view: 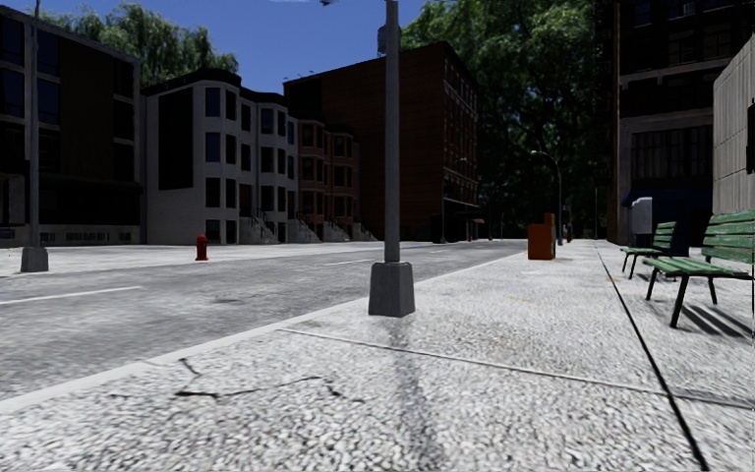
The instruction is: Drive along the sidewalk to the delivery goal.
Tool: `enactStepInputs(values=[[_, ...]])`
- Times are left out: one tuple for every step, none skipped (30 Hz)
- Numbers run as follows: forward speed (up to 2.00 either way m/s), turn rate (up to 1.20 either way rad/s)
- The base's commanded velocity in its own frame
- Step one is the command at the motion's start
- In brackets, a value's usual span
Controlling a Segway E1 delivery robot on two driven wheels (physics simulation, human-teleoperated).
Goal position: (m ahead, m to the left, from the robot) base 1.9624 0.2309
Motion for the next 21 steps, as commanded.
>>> enactStepInputs(values=[[0.0, 0.52], [0.0, 0.52], [0.0, 0.52], [0.26, 0.52], [0.31, 0.52], [0.37, 0.52], [0.43, 0.52], [0.5, 0.52], [0.53, 0.52], [0.53, 0.52], [0.53, 0.52], [0.54, 0.52], [0.55, 0.52], [0.57, 0.52], [0.62, 0.52], [0.64, 0.52], [0.66, 0.52], [0.69, 0.52], [0.71, 0.52], [0.71, 0.52], [0.71, 0.51]])
